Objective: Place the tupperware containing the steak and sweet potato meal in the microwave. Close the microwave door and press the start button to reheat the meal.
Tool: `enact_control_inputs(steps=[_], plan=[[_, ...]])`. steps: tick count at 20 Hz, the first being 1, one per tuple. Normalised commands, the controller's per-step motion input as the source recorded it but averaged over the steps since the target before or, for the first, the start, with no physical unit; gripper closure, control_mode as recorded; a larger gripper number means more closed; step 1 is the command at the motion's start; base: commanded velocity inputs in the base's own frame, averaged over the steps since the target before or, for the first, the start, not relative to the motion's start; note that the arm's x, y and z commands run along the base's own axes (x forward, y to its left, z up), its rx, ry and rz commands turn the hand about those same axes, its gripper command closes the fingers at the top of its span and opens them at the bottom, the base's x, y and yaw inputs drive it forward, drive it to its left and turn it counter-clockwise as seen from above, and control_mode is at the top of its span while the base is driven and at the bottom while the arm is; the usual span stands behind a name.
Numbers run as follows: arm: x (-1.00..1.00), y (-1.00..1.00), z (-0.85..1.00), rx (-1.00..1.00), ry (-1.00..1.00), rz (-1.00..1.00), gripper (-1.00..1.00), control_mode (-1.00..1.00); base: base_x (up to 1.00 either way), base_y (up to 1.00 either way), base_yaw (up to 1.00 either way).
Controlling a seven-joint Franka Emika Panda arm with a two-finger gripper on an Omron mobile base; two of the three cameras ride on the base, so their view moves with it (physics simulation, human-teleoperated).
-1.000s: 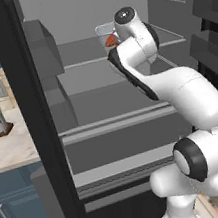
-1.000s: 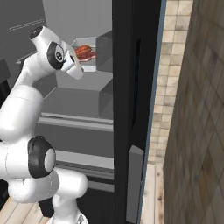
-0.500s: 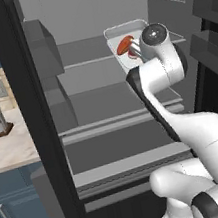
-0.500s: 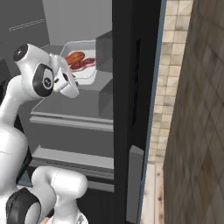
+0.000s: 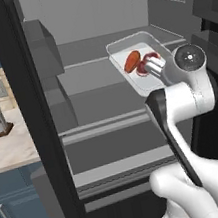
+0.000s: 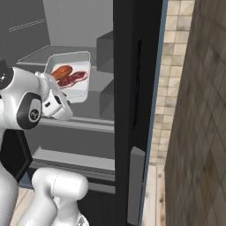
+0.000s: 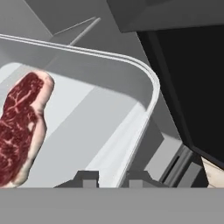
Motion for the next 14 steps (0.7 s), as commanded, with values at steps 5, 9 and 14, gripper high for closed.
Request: enact_control_inputs(steps=[5, 9, 14], plan=[[-0.52, 0.0, -0.31, 0.0, 0.01, 0.06, 1.0, -1.0, 0.0, 0.0, 0.0], [-0.23, 0.0, -0.28, 0.0, 0.02, 0.02, 1.0, -1.0, 0.0, 0.0, 0.0], [0.0, 0.0, -0.02, 0.0, 0.0, 0.0, 1.0, -1.0, 0.0, 0.0, 0.0]])
